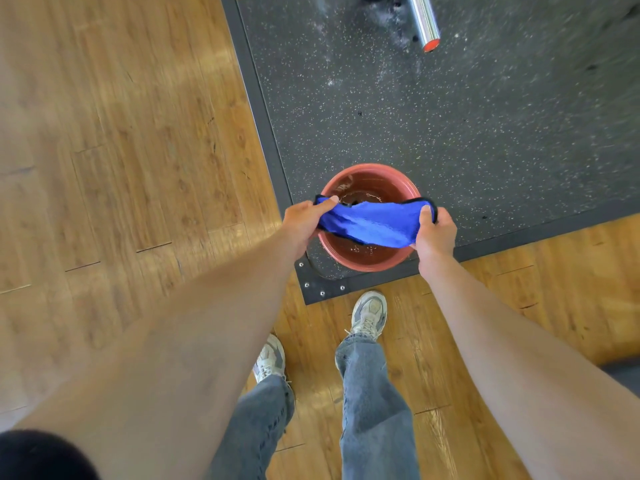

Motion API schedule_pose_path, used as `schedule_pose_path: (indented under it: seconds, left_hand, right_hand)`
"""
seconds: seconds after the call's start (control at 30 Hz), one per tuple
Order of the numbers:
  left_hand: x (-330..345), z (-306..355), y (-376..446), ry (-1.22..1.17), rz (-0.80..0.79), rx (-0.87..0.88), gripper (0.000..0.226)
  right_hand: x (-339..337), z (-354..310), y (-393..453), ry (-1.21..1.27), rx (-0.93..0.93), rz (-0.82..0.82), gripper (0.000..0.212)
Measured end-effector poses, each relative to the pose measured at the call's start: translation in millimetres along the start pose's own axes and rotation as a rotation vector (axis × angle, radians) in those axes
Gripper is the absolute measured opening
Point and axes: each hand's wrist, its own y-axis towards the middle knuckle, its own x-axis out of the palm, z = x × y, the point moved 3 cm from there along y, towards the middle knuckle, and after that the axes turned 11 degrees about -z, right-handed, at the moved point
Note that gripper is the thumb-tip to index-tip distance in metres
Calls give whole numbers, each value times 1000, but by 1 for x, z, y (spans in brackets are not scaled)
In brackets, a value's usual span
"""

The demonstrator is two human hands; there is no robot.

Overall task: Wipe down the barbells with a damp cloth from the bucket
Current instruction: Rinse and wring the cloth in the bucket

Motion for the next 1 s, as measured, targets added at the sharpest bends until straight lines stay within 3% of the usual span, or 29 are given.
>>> schedule_pose_path:
  seconds: [0.1,0.17,0.23,0.3,0.37,0.43,0.53,0.57,0.67,0.73,0.8,0.9,1.0]
  left_hand:
    - [6,9,-13,-155,-175,-103,36]
    - [6,8,-18,-163,-289,-264,42]
    - [3,2,-22,-35,-333,-454,61]
    - [2,-3,-22,211,-378,-530,61]
    - [3,-5,-17,339,-347,-472,47]
    - [2,-7,-11,392,-204,-353,37]
    - [4,-2,-11,652,-70,-129,20]
    - [6,-2,-12,688,-72,-81,22]
    - [9,-1,-18,704,-83,-57,36]
    - [14,4,-28,669,-120,-81,24]
    - [21,10,-40,447,-146,-124,8]
    - [22,12,-47,218,-182,-157,12]
    - [11,12,-42,352,-81,-85,17]
  right_hand:
    - [-6,-12,-4,22,-8,-2,25]
    - [-8,-13,-2,31,0,-34,29]
    - [-9,-15,0,30,3,-74,32]
    - [-10,-18,0,13,14,-118,34]
    - [-10,-20,1,1,26,-171,38]
    - [-11,-21,1,20,28,-214,39]
    - [-12,-21,-3,-14,21,-289,9]
    - [-12,-21,-5,-53,7,-314,10]
    - [-14,-26,-14,-209,-66,-373,27]
    - [-16,-29,-17,-357,-106,-386,36]
    - [-18,-32,-19,-428,-130,-379,43]
    - [-24,-34,-18,-331,-96,-375,49]
    - [-34,-28,-13,-135,60,-280,64]
